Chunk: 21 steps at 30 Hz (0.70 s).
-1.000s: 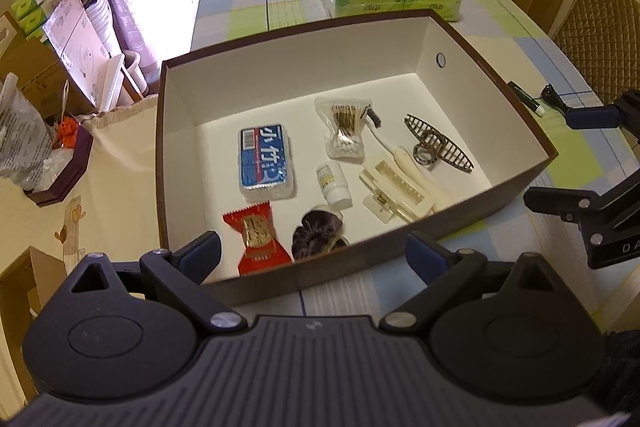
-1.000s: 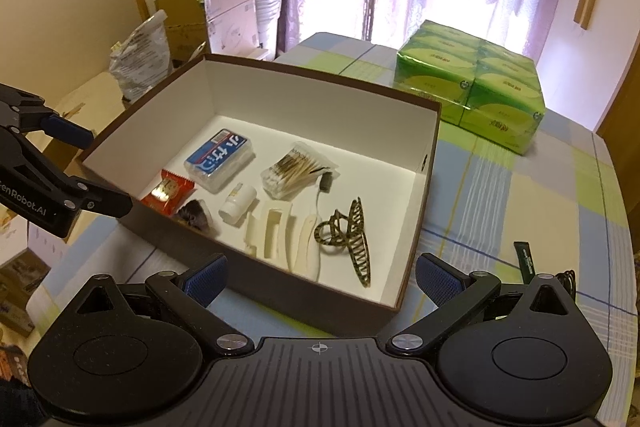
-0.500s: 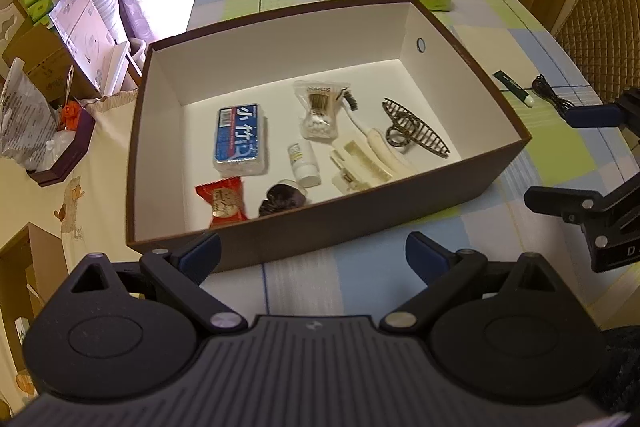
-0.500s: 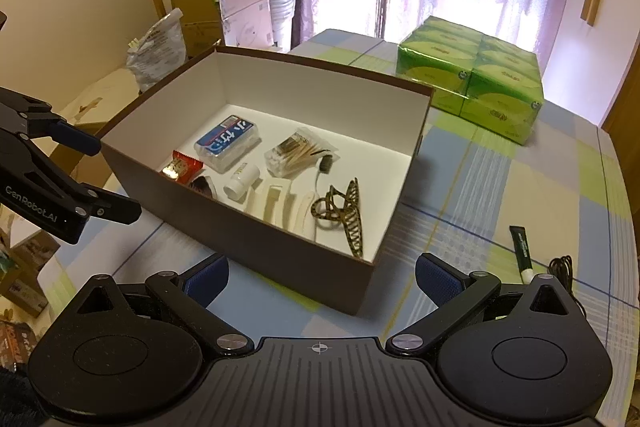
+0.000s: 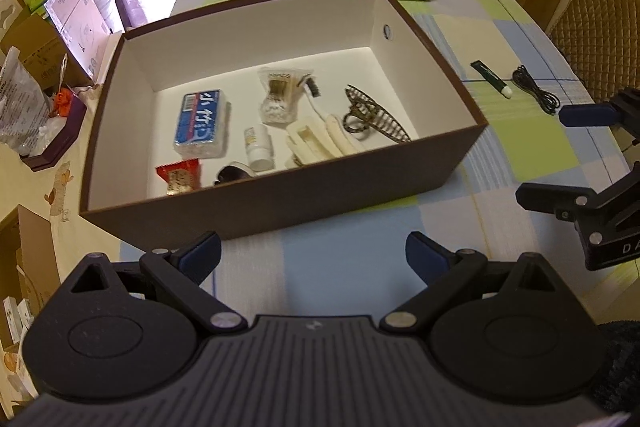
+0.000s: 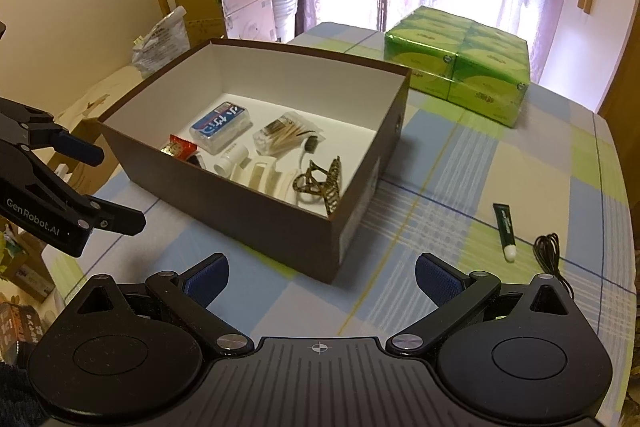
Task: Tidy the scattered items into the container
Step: 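Withdraw both tools from the box toward the lip-gel tube and black cable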
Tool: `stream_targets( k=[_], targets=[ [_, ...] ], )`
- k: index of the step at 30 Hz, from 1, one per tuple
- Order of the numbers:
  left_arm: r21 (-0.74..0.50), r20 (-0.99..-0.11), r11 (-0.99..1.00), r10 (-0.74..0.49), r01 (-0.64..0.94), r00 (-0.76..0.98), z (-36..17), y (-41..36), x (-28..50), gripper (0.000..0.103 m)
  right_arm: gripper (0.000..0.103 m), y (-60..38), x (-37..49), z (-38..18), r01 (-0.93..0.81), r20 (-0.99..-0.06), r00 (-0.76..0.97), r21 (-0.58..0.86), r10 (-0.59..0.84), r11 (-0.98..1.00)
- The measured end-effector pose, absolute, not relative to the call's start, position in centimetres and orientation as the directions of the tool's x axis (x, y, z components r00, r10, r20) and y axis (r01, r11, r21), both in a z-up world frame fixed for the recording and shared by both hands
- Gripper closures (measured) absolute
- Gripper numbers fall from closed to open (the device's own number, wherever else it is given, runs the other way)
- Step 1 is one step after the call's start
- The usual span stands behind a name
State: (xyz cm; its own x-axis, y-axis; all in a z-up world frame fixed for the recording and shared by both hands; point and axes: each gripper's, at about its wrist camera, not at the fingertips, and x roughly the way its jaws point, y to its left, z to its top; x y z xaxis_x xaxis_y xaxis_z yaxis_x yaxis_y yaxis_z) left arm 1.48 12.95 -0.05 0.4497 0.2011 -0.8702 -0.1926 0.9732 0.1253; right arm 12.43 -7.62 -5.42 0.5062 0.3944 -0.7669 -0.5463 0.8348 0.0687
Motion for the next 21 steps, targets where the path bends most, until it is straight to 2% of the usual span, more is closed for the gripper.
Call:
stream_targets(
  k=[21],
  targets=[
    [0.097, -0.879, 0.991, 0.129, -0.093, 0.458, -1.8, 2.8, 5.0, 0.006, 0.000, -18.2, 11.1, -5.9, -0.471, -0.788, 0.510, 0.080, 0.345, 0.879]
  ],
)
